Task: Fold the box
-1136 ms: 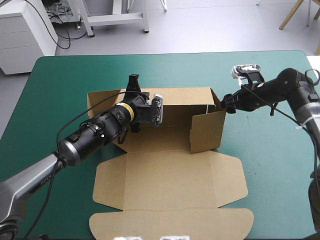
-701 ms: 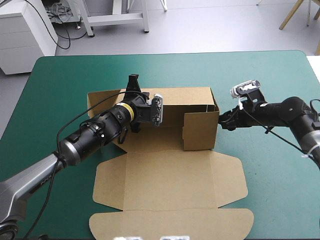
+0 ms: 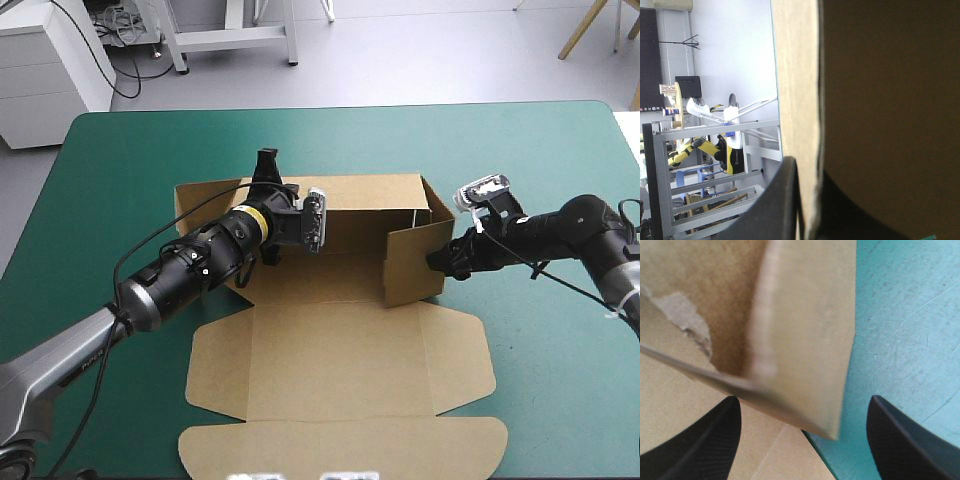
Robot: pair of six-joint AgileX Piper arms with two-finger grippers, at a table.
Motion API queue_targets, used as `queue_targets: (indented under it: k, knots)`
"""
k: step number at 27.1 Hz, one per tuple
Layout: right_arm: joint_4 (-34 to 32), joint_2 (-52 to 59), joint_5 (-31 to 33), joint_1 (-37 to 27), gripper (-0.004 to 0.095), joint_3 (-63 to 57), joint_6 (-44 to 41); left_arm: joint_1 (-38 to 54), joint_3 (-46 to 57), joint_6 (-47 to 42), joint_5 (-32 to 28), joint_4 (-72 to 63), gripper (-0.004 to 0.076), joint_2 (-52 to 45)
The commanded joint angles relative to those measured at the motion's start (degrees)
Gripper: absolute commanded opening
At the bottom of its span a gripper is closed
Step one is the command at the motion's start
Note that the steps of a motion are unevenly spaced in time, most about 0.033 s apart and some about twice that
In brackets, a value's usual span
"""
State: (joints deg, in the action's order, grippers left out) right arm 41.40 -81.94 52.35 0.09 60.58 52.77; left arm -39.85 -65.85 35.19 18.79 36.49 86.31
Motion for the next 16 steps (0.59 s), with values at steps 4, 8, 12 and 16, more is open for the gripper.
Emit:
queue_targets:
  k: [4,8,12,16]
  knots:
    - [3.49,1.89,-7.39,6.8,0.0648,1.28,1.3,-1.49,0.24,-0.54,0.48,-4.33,-0.001,0.12]
    - [2.29,1.68,-14.85,11.44,0.0647,1.28,0.97,-1.49,0.24,-0.54,0.48,-4.33,-0.001,0.12]
    - [2.29,1.68,-19.18,13.24,0.0611,1.28,0.97,-1.49,0.24,-0.54,1.56,-4.58,-0.001,0.12]
    - [2.17,1.68,-17.7,13.24,0.0423,1.28,1.24,-1.49,0.24,-0.54,2.82,-4.98,-0.001,0.12]
